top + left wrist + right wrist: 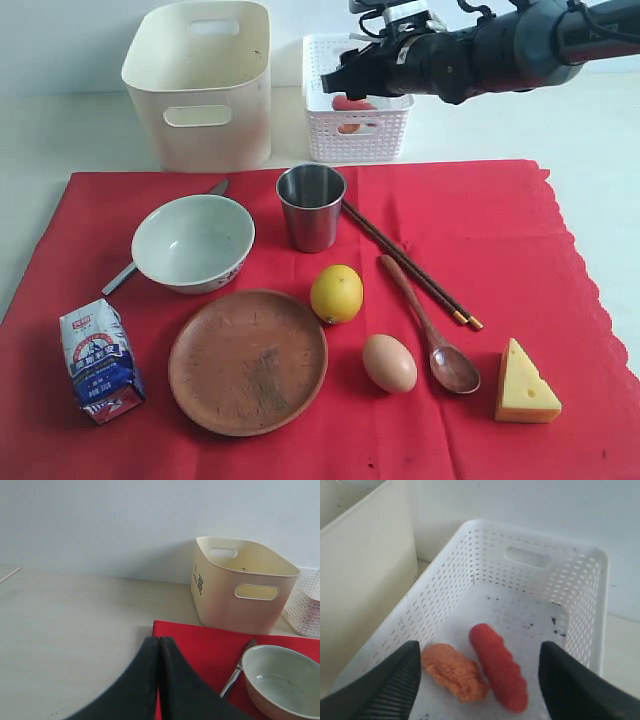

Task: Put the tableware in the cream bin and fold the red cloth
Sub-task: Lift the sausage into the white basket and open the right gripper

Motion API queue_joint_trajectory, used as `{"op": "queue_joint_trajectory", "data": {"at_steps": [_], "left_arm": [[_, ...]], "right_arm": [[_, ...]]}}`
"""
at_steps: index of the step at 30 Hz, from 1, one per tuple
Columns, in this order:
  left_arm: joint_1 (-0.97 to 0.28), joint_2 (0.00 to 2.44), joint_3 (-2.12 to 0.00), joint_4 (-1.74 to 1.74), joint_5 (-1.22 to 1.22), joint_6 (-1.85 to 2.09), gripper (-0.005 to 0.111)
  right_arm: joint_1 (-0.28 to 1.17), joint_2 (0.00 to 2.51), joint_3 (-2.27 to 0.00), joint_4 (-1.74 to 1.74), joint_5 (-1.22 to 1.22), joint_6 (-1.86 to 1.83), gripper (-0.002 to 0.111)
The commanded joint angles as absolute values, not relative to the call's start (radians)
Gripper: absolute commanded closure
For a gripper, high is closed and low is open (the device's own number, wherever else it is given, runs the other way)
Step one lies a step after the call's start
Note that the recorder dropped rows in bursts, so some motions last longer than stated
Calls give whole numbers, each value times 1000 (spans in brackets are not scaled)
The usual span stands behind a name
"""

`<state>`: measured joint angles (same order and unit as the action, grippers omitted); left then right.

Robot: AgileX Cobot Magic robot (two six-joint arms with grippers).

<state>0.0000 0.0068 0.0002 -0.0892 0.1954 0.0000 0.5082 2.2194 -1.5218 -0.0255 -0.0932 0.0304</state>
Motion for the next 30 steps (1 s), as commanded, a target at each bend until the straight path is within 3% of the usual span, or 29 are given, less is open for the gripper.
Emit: {"op": "queue_joint_trajectory", "data": {"at_steps": [1,19,24,30], "left_arm": [[1,0,0,-97,197,0,104],[1,0,0,-97,197,0,104],[1,0,0,-97,197,0,104],[1,0,0,-97,197,0,104]], "right_arm": [[504,2217,-1531,-25,-103,28,37],[504,1832,-1531,-25,641,23,37],[506,1756,-1531,-25,824,18,43],[506,1620,-1380,-25,836,18,49]]}}
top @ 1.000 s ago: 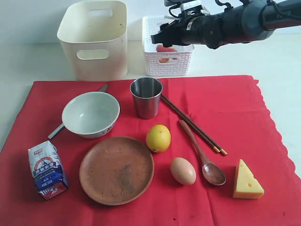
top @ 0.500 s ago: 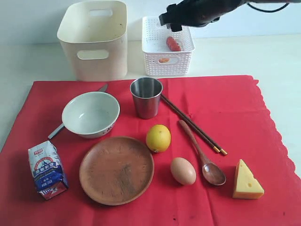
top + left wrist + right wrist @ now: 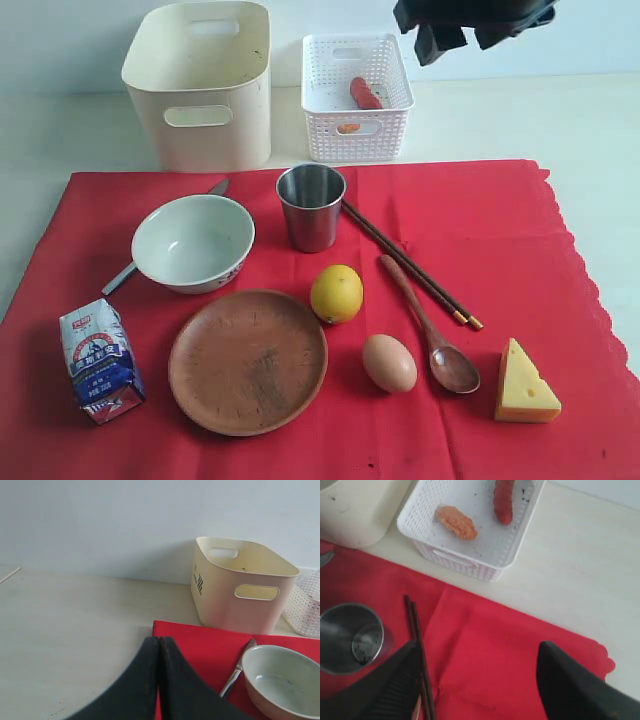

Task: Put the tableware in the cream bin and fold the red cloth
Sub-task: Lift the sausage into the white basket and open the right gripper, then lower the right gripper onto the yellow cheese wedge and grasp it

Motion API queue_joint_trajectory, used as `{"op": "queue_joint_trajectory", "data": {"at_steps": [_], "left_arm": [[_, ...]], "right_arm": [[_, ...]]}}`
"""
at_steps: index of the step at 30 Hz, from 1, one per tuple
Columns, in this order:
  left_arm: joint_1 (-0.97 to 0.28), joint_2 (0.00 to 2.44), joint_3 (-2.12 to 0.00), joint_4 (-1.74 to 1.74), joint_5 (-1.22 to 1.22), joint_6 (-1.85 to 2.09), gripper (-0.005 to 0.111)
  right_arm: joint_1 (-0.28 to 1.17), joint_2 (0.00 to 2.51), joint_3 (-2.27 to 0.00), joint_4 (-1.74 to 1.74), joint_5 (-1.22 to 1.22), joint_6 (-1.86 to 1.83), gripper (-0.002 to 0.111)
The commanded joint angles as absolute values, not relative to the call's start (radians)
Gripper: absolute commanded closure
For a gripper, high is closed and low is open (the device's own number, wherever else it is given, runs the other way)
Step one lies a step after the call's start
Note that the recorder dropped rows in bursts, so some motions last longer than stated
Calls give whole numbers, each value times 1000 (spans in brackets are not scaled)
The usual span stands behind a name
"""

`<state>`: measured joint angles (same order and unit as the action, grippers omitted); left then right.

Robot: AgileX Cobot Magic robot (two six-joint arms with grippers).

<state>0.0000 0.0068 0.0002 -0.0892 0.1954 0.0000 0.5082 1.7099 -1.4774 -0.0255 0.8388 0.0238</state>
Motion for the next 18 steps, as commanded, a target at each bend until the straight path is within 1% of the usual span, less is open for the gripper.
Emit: {"op": "queue_joint_trajectory", "data": {"at_steps": [1,9,18], "left_arm": [[1,0,0,-97,197,0,104],[1,0,0,-97,197,0,104],[1,0,0,-97,197,0,104]], "right_arm": [[506,1591,-1339,-25,823,24,49],[506,1409,-1040,38,750,28,49],[506,1362,-791,80,660,26,49]]}}
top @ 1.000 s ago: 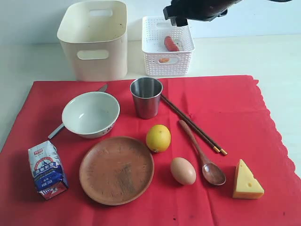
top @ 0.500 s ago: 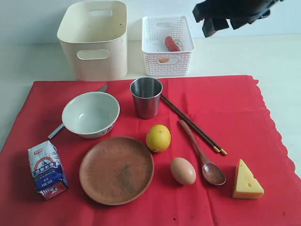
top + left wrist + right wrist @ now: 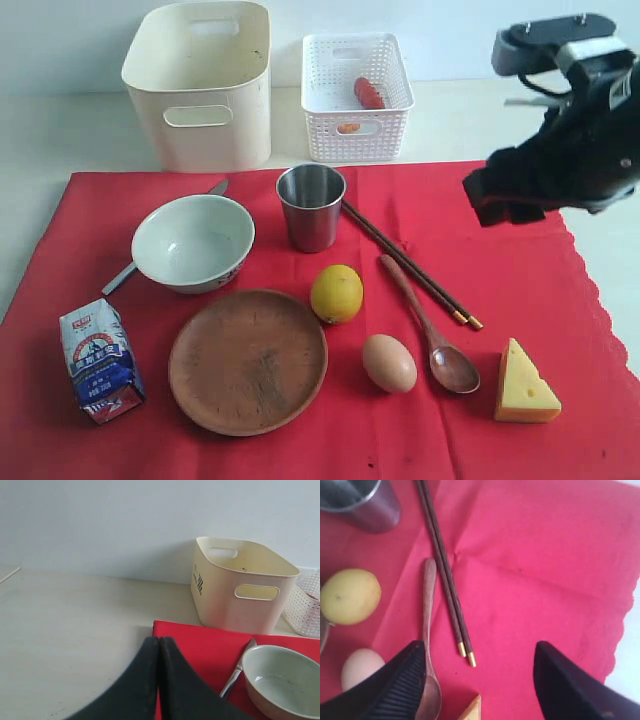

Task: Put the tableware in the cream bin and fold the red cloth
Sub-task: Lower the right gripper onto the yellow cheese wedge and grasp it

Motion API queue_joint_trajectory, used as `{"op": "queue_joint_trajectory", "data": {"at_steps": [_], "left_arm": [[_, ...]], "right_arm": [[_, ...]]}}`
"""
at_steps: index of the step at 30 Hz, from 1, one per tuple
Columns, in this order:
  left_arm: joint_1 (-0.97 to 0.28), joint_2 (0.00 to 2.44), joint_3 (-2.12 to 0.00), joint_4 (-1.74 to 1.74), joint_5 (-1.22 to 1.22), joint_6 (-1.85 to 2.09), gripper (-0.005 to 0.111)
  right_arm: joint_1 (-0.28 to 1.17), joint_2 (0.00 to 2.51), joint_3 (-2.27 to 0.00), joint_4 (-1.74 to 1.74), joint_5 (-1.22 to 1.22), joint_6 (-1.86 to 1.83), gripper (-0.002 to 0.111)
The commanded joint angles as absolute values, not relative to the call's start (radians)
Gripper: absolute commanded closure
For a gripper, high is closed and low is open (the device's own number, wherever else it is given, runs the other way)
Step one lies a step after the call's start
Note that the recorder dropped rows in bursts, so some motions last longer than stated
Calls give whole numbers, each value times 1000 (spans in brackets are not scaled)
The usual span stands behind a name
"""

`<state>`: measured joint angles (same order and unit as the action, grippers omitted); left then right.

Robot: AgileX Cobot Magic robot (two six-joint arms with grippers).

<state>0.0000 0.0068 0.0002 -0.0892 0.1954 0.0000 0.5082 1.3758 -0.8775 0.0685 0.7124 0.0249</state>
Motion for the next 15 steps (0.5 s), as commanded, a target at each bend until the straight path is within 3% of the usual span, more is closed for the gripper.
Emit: {"op": "queue_joint_trajectory", "data": {"at_steps": [1,15], "left_arm": [[1,0,0,-97,197,0,104],[1,0,0,-97,197,0,104]], "right_arm": [[506,1362,-768,80,657,26,49],[540,1362,-508,124,462,19,49]]}}
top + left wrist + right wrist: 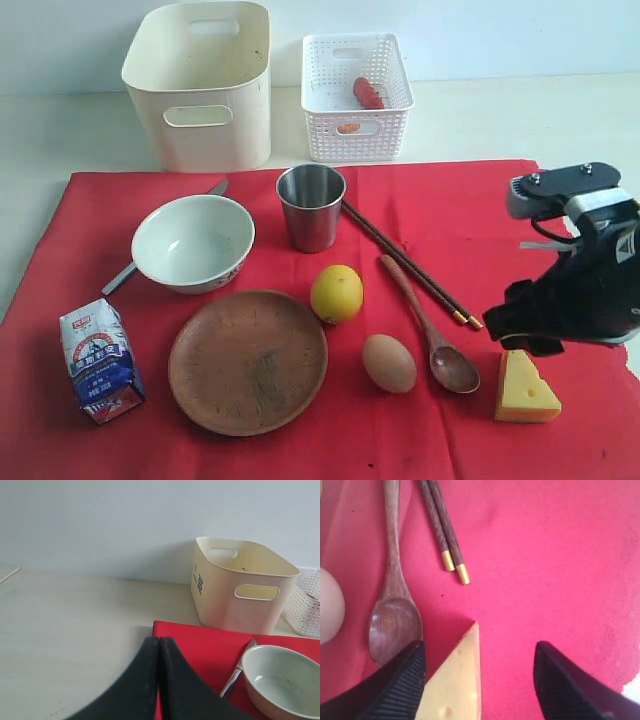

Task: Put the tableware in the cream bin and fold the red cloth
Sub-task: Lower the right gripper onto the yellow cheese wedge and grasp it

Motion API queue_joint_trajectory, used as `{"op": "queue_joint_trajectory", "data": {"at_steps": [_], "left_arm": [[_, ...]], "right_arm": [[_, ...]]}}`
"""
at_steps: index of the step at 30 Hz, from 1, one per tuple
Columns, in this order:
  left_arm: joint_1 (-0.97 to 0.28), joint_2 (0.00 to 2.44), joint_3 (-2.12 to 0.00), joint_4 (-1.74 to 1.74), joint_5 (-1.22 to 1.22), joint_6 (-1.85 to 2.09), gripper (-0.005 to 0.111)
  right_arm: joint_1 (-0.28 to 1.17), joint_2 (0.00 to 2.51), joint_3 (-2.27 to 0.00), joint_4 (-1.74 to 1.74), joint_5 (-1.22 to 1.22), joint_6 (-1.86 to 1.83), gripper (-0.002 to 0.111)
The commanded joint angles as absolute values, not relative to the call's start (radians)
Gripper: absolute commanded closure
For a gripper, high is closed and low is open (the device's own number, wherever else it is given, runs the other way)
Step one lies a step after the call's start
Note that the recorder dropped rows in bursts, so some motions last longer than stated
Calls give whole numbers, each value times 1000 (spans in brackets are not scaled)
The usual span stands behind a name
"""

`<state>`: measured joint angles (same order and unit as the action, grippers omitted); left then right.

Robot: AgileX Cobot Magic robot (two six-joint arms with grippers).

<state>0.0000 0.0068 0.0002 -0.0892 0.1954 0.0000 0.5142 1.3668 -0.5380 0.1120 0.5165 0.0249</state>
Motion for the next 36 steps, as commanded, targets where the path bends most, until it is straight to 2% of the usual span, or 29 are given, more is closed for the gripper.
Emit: {"op": "queue_joint_trajectory", "data": {"at_steps": [1,8,18,29,30,35,36], "left_arm": [[1,0,0,-97,197,0,104],[1,0,0,-97,197,0,104],[1,0,0,-97,197,0,104],[1,0,0,-97,197,0,104],[1,0,0,-97,197,0,104],[1,0,0,-97,197,0,104],[1,0,0,-97,197,0,104]], "right_arm": [[548,1362,-506,124,456,19,49],[616,1364,-494,124,443,27,49],[623,1370,-494,121,440,38,49],[623,1571,-494,97,397,38,50],[623,1571,-494,97,394,38,52],[623,1571,-494,65,395,55,91],[623,1571,-494,65,395,55,95]]}}
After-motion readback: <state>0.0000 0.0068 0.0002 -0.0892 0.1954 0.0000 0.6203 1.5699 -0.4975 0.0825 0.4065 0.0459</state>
